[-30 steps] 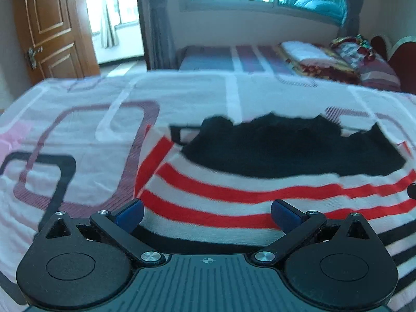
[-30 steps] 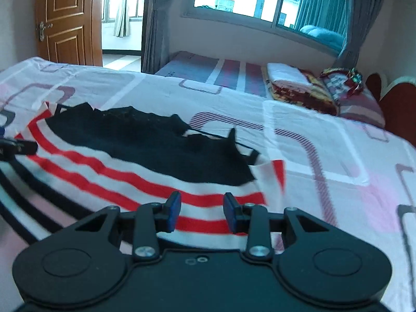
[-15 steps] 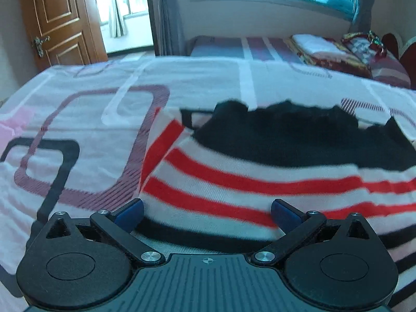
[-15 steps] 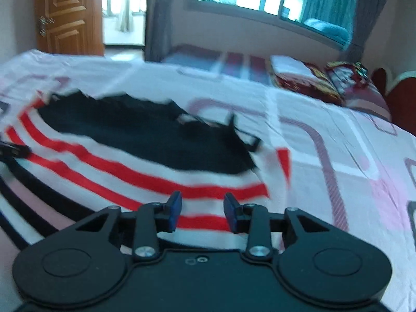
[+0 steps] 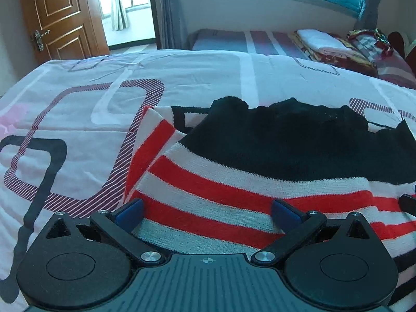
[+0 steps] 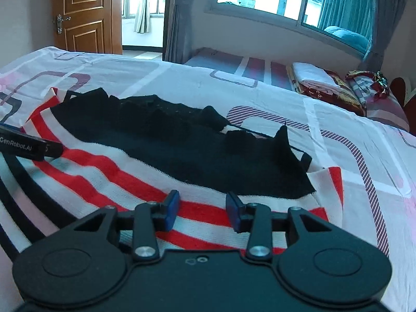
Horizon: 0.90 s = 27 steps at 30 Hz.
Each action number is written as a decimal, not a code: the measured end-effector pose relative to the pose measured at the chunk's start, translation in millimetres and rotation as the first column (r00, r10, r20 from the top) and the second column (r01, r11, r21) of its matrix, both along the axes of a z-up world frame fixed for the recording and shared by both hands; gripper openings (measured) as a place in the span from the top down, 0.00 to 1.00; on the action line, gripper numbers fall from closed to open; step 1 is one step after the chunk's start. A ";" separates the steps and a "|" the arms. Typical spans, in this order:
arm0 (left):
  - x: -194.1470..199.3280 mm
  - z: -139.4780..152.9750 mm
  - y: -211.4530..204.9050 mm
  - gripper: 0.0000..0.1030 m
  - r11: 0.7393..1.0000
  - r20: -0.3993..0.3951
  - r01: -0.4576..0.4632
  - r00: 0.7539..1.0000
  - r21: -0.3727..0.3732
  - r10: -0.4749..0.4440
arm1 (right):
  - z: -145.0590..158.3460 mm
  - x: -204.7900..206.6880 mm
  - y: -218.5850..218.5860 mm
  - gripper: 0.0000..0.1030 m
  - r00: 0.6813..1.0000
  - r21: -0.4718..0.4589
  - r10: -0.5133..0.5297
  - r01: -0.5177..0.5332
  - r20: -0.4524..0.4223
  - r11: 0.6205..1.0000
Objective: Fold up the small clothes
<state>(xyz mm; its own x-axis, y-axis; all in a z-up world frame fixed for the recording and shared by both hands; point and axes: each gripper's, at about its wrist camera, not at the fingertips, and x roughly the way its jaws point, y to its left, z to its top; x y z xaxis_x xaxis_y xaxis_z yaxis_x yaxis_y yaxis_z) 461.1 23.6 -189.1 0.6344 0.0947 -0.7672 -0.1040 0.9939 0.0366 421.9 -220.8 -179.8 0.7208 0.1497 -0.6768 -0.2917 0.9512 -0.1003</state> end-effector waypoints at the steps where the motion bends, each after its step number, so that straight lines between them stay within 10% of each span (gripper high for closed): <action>1: -1.3 1.5 -0.6 0.00 1.000 -0.002 0.003 1.000 -0.001 -0.003 | 1.5 -1.1 -1.6 0.61 1.000 0.006 -0.003 0.003 0.001 1.000; 27: -64.9 14.0 26.2 0.00 0.991 -0.023 0.040 0.999 -0.125 -0.044 | 22.9 -50.4 40.6 0.57 0.996 0.119 -0.088 0.091 -0.027 0.989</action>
